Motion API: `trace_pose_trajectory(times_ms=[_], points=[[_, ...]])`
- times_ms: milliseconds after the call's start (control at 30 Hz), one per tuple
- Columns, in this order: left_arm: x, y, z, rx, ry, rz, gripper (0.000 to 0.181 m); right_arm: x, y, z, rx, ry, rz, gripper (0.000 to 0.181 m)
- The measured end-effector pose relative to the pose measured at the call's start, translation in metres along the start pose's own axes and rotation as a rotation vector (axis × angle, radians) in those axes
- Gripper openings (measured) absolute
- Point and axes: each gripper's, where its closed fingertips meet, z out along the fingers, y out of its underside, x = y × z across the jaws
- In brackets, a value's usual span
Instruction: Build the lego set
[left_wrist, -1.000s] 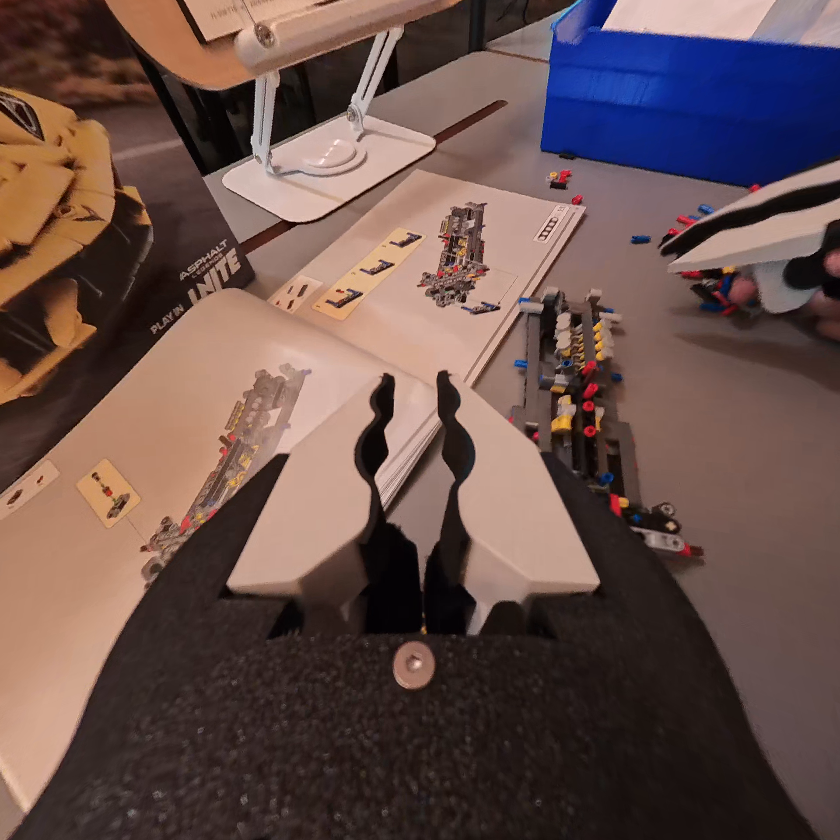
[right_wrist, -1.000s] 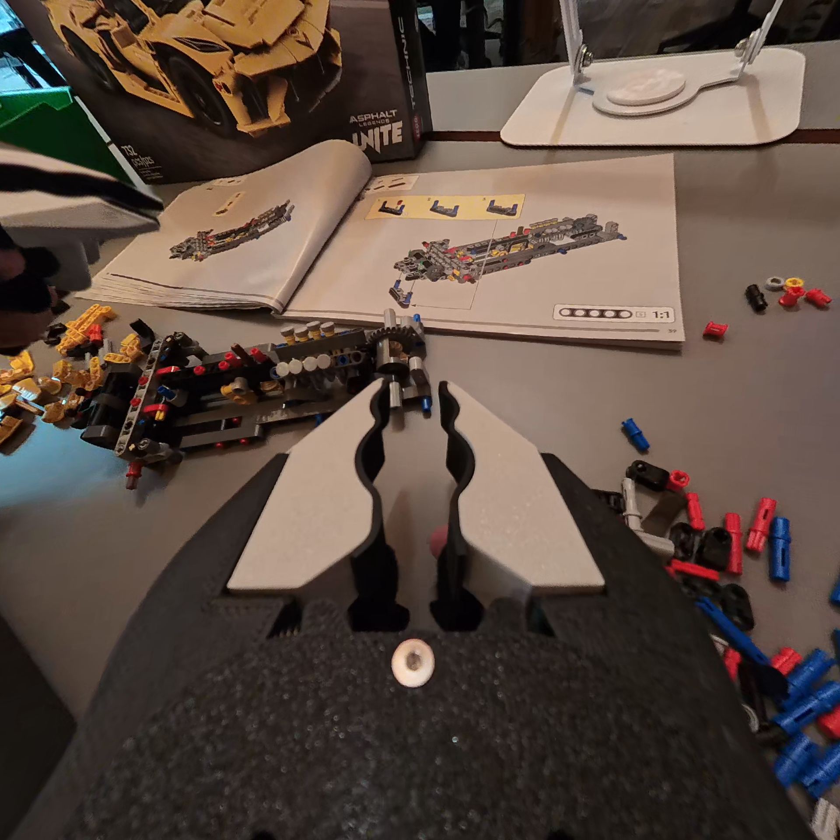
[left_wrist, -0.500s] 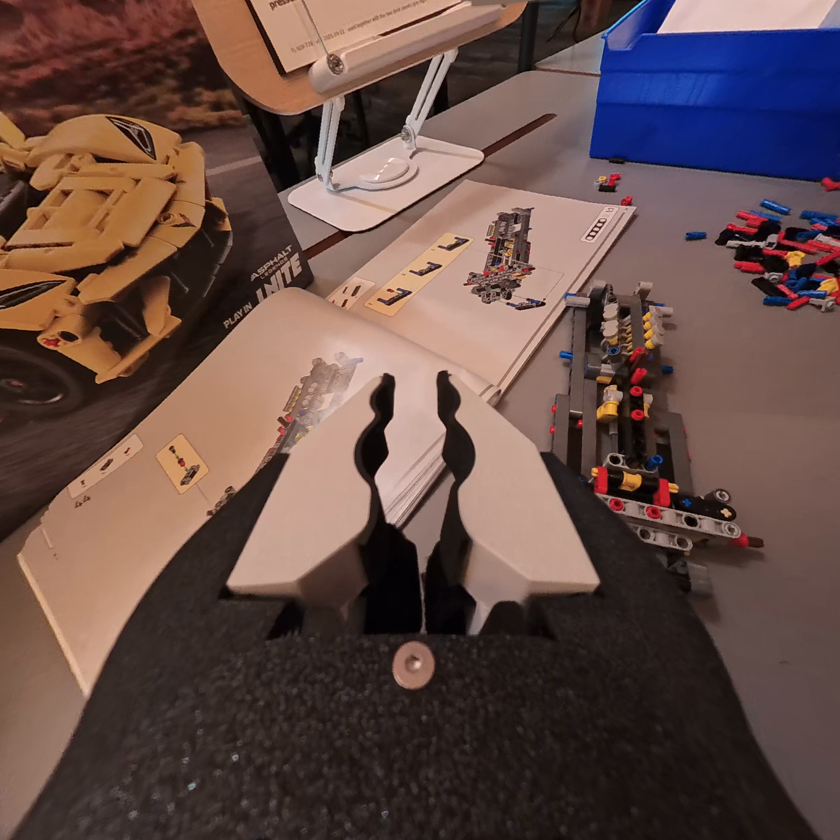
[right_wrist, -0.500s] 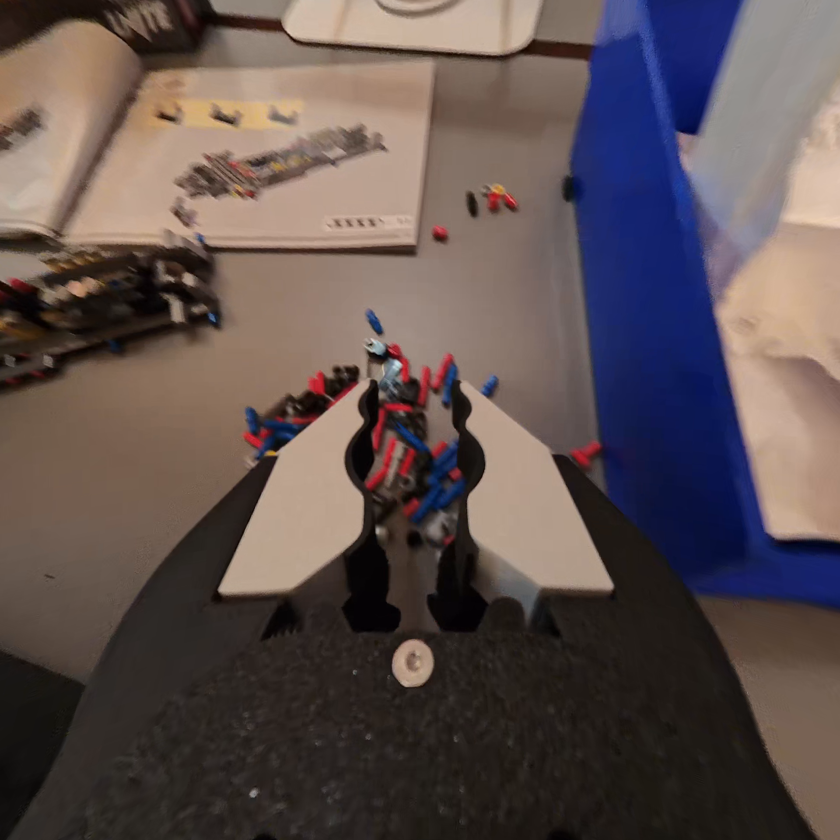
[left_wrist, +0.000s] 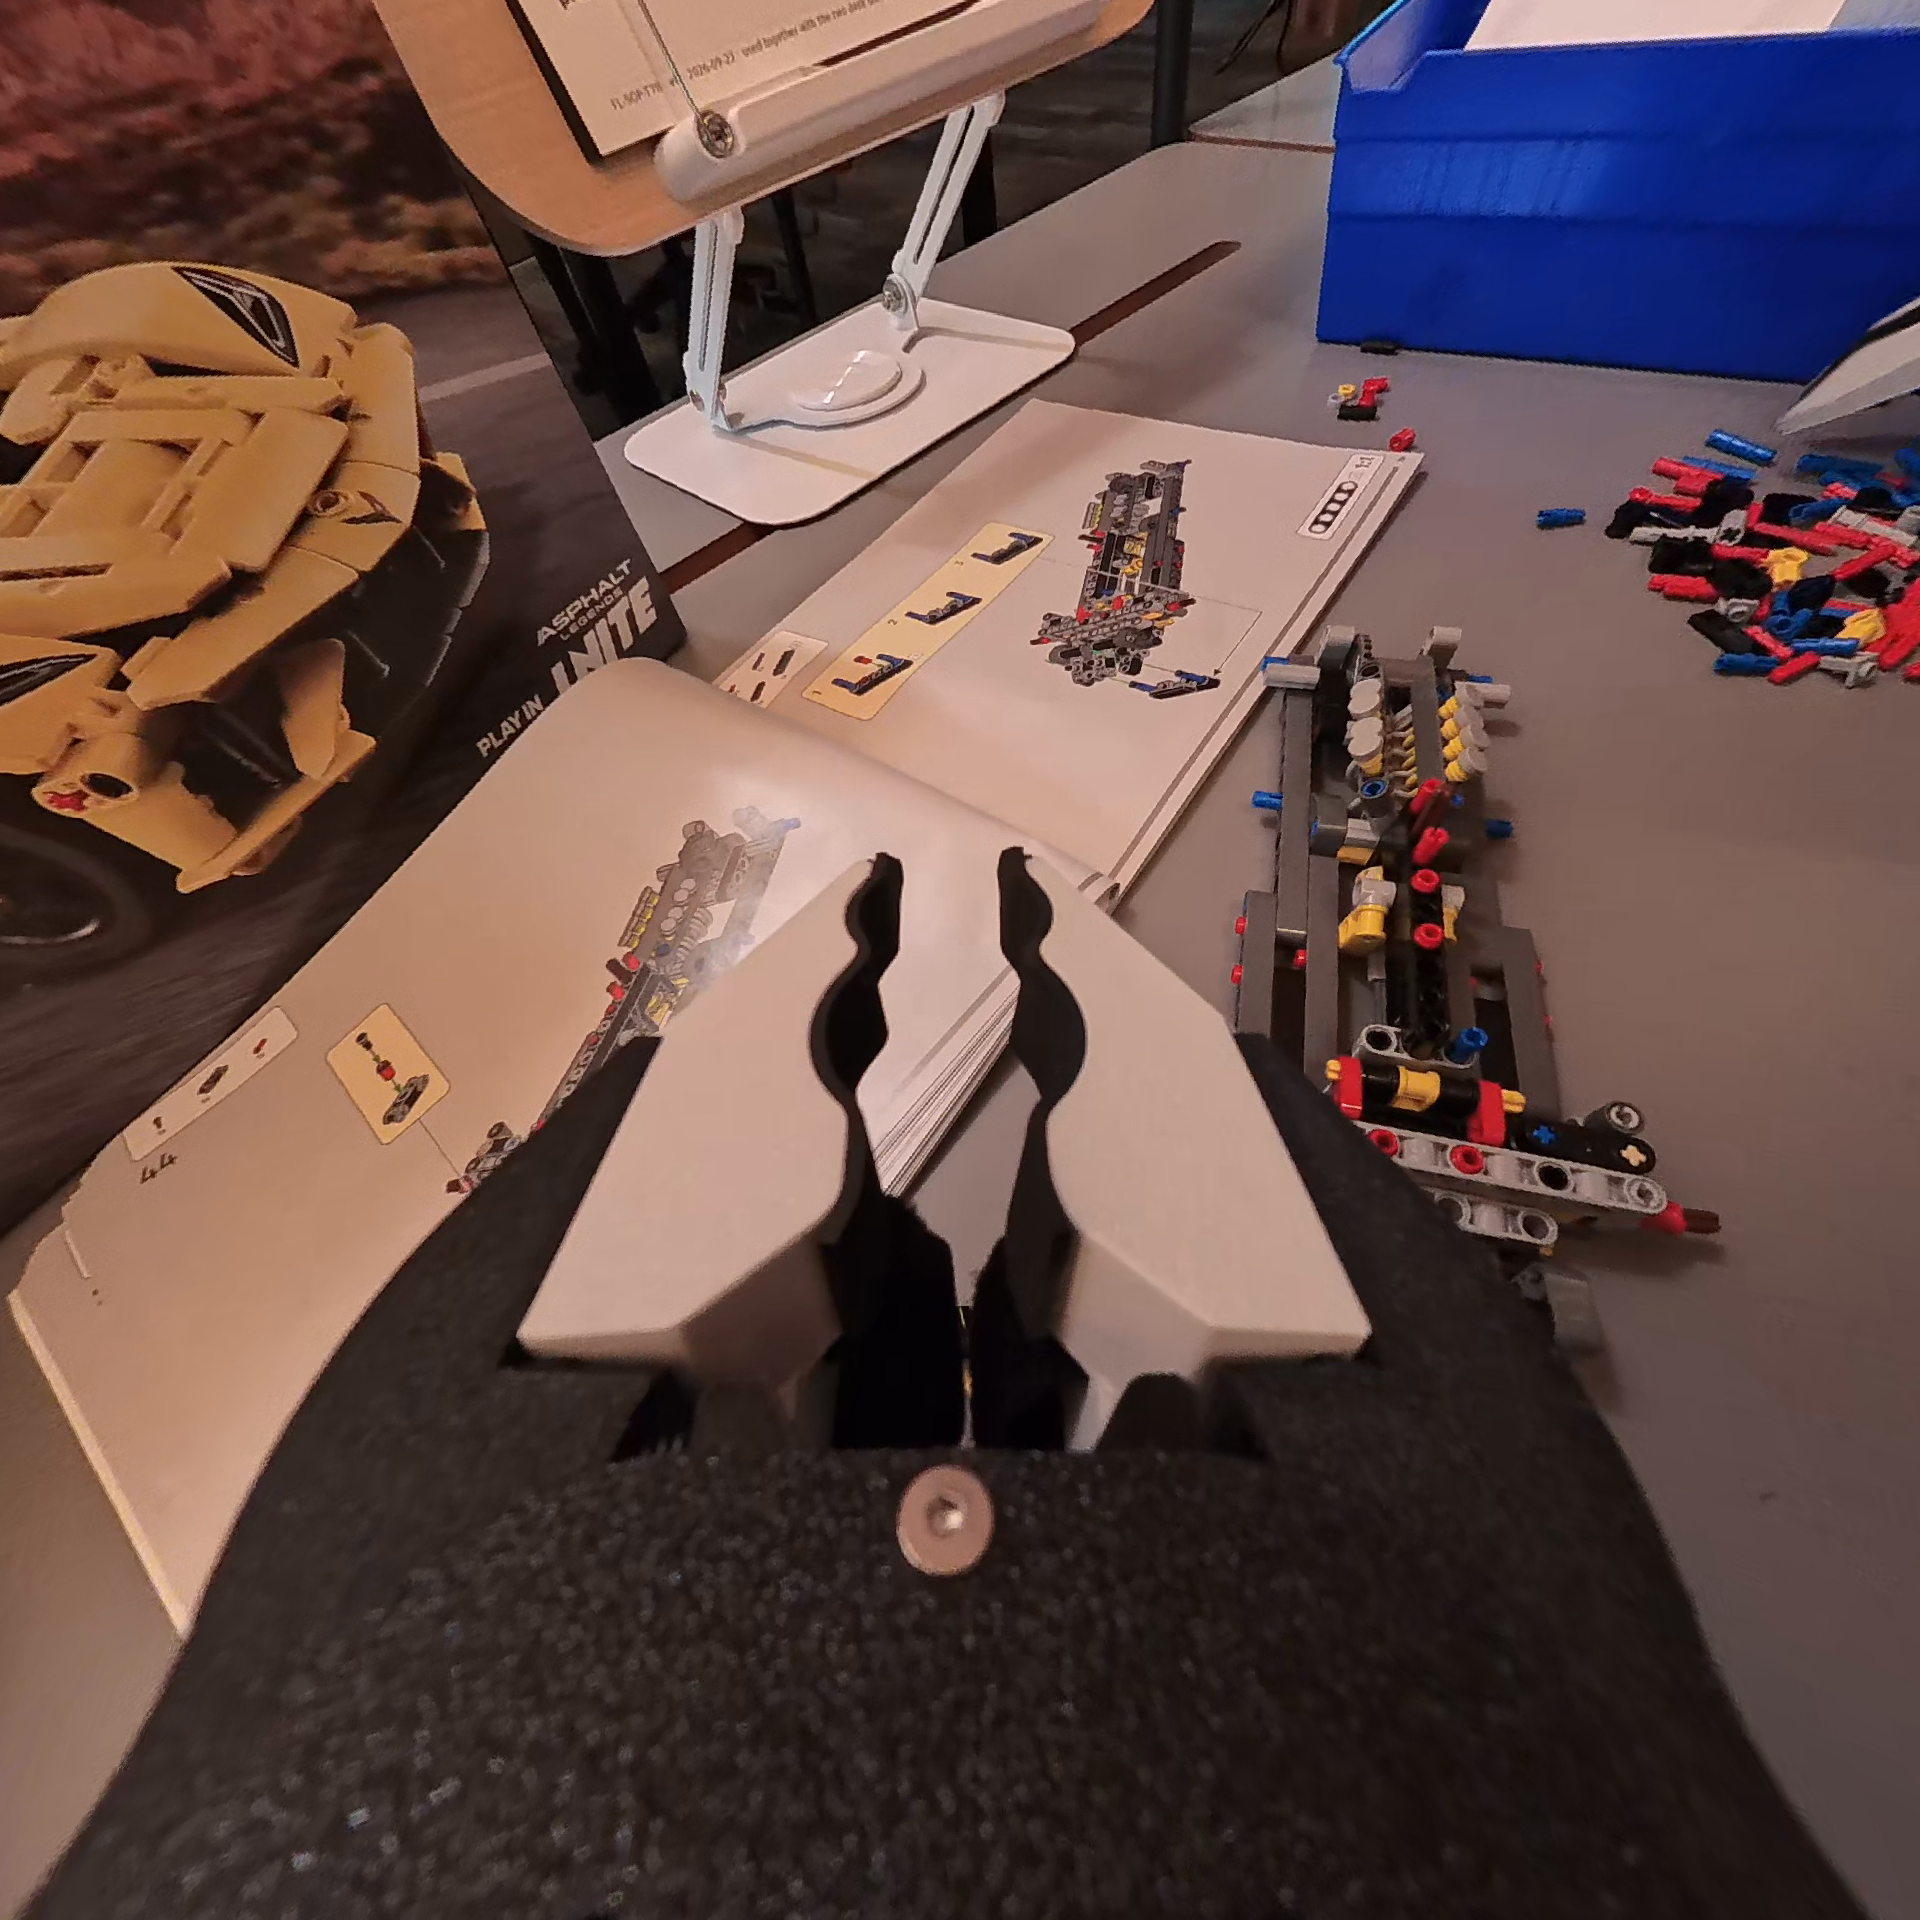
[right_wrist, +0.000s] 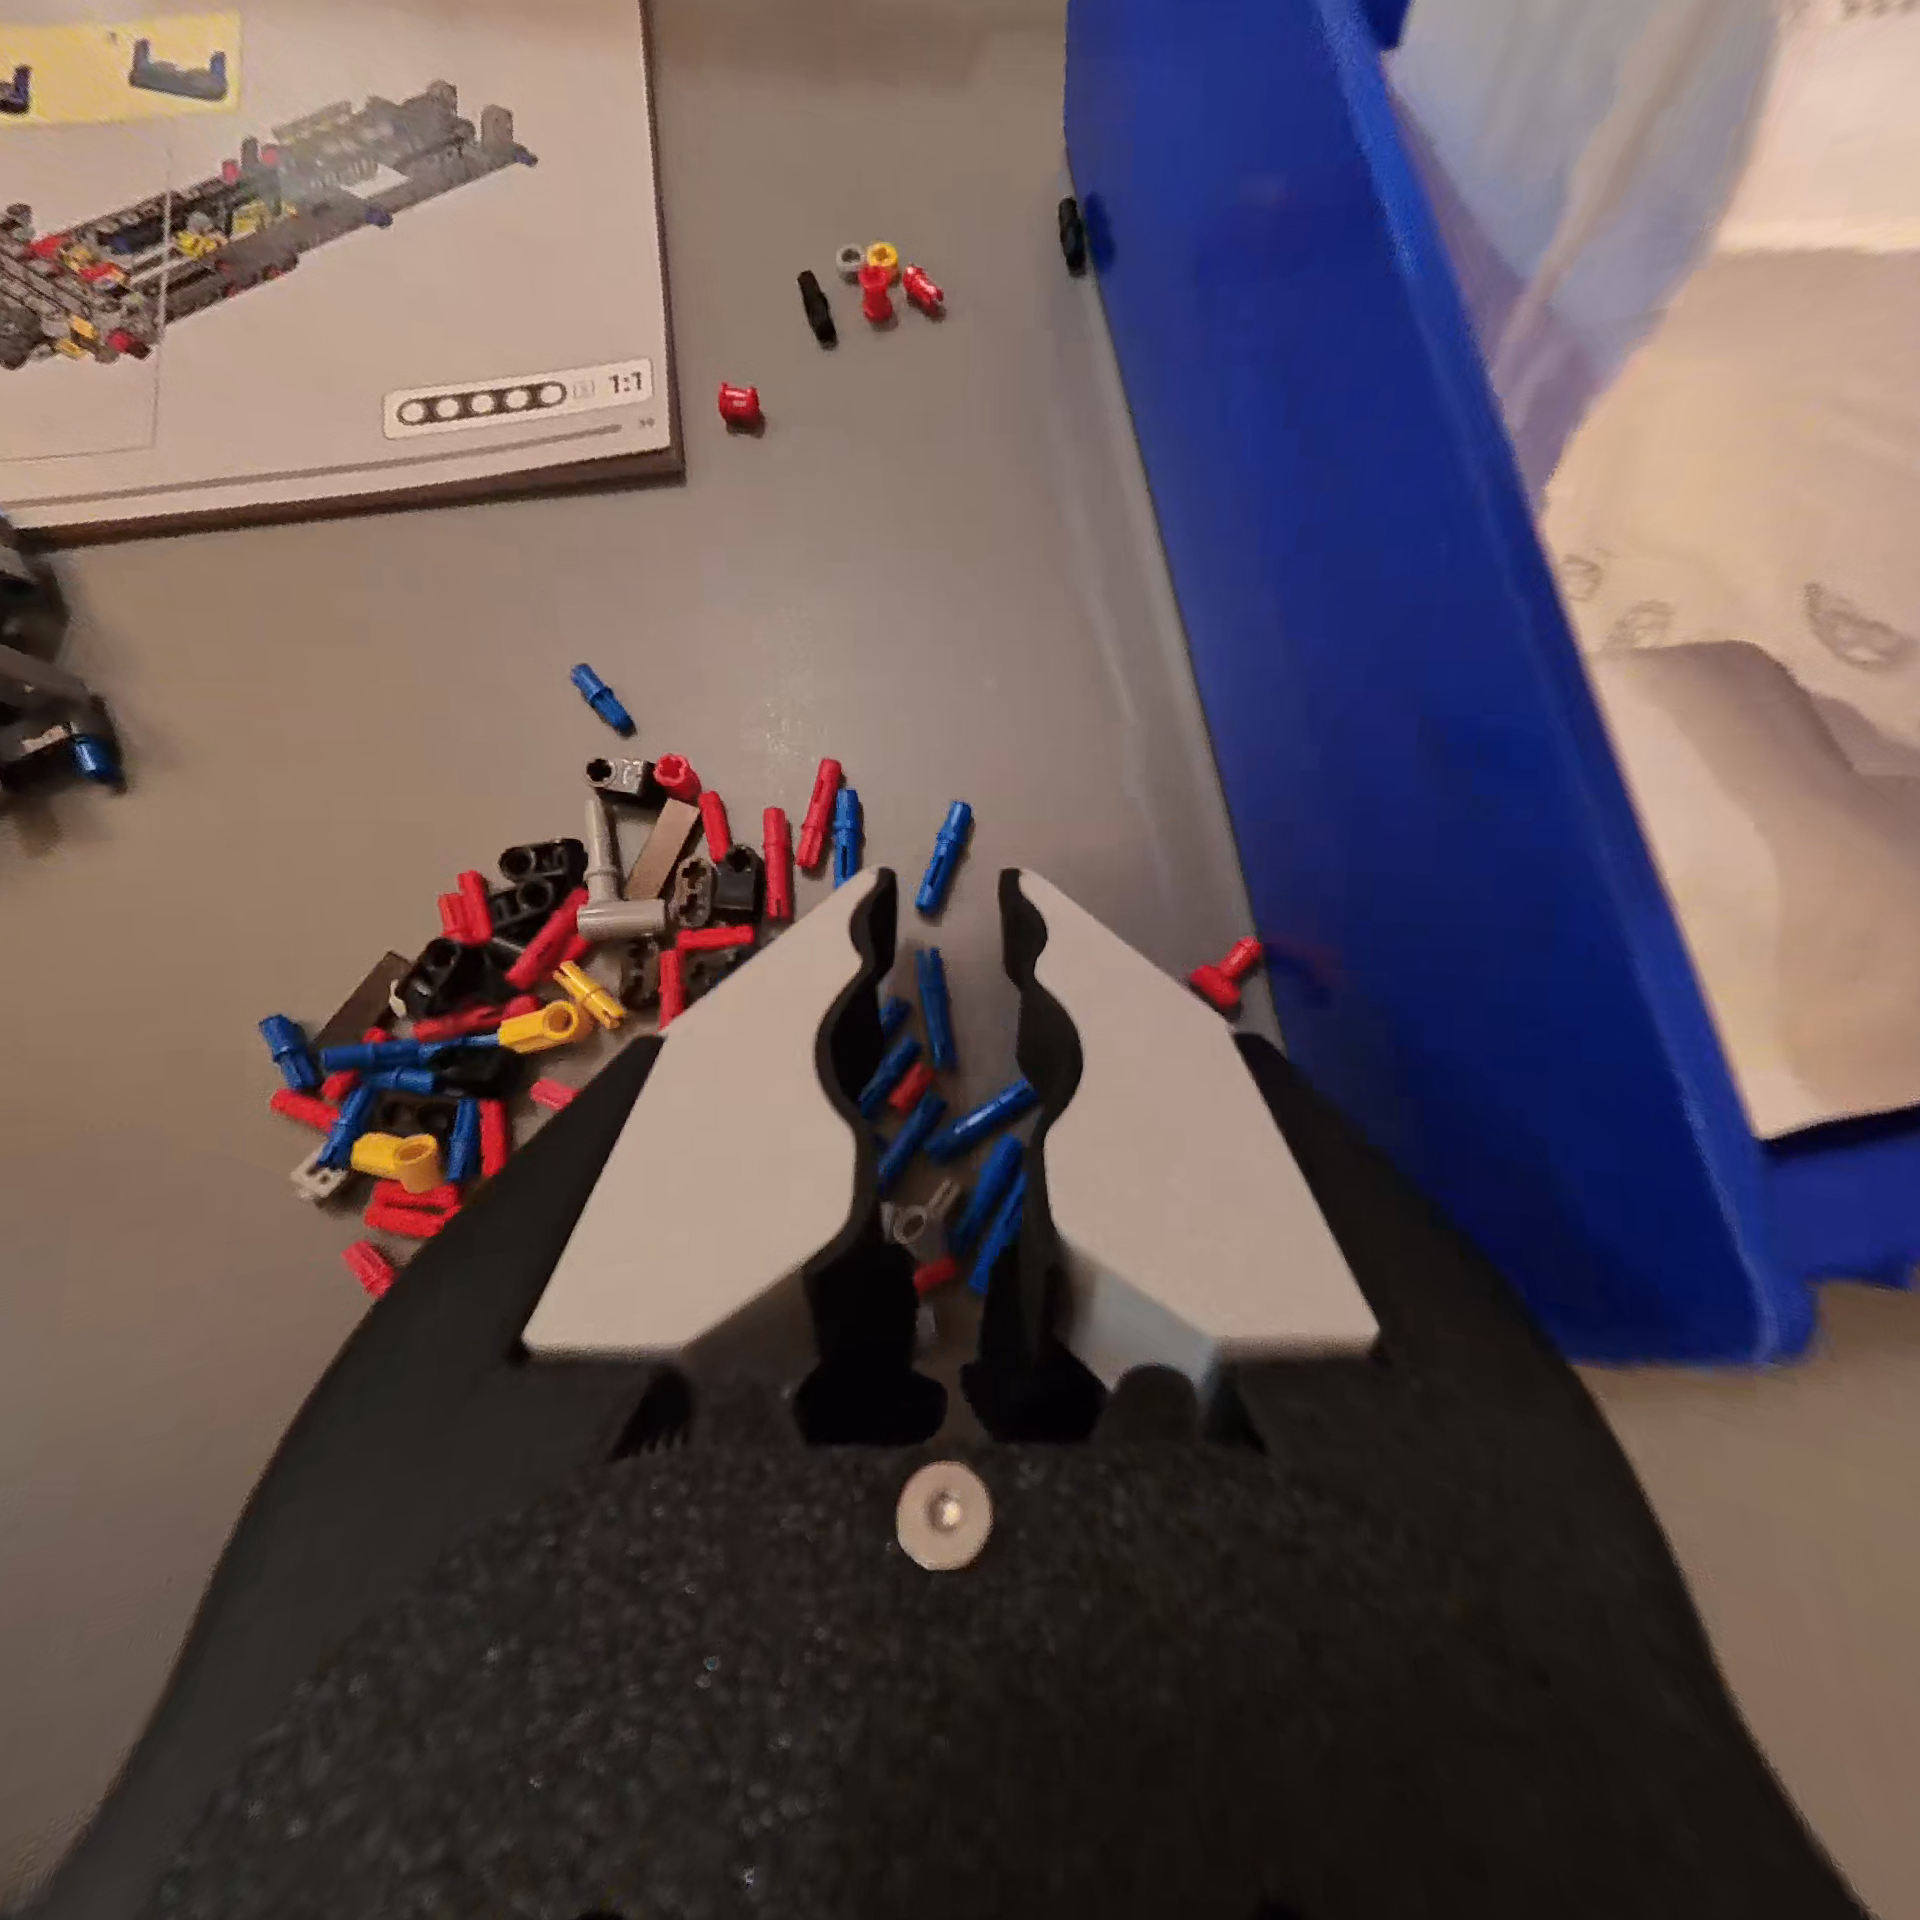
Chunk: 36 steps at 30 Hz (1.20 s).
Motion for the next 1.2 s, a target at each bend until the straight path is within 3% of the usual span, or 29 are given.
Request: trace_pose_trajectory(times_ms=[133,200,333,433,533,633,733,900,967,1067,1100,1200], points=[[0.001,0.001,0.000,-0.003,0.004,0.001,0.018,-0.002,0.003,0.011,-0.040,-0.010,-0.003,0.017],[0.001,0.001,0.000,-0.004,0.003,0.005,0.017,-0.002,0.006,0.014,-0.062,-0.003,-0.018,0.005],[0.000,0.001,0.000,-0.002,-0.001,0.007,0.017,-0.014,-0.001,0.008,-0.042,-0.040,-0.062,0.003],[-0.001,0.000,0.000,0.001,-0.005,0.005,0.017,-0.092,-0.016,-0.020,0.055,-0.386,-0.173,0.003],[0.000,0.000,0.000,0.004,-0.005,0.005,0.017,-0.179,0.011,-0.049,0.047,-0.708,-0.441,0.003],[0.001,0.000,0.000,0.001,-0.004,0.011,0.017,-0.211,0.045,-0.045,-0.037,-0.745,-0.599,0.003],[0.001,-0.001,0.000,0.006,-0.003,0.010,0.017,-0.216,0.057,-0.039,-0.073,-0.743,-0.631,0.004],[0.002,0.000,0.000,0.003,0.003,0.008,0.017,-0.199,0.042,-0.040,-0.034,-0.714,-0.561,0.016],[0.003,0.000,0.000,0.003,0.005,0.010,0.017,-0.155,0.011,-0.031,0.065,-0.540,-0.478,0.015],[0.003,0.000,0.000,0.004,0.008,0.007,0.017,-0.055,-0.021,-0.011,0.113,-0.150,-0.284,0.015],[0.003,0.000,0.000,0.003,0.006,0.008,0.017,-0.035,-0.021,-0.007,0.102,-0.089,-0.244,0.017],[0.002,0.001,0.001,0.000,0.004,0.010,0.017,-0.016,-0.011,0.004,0.051,-0.063,-0.205,0.014]])
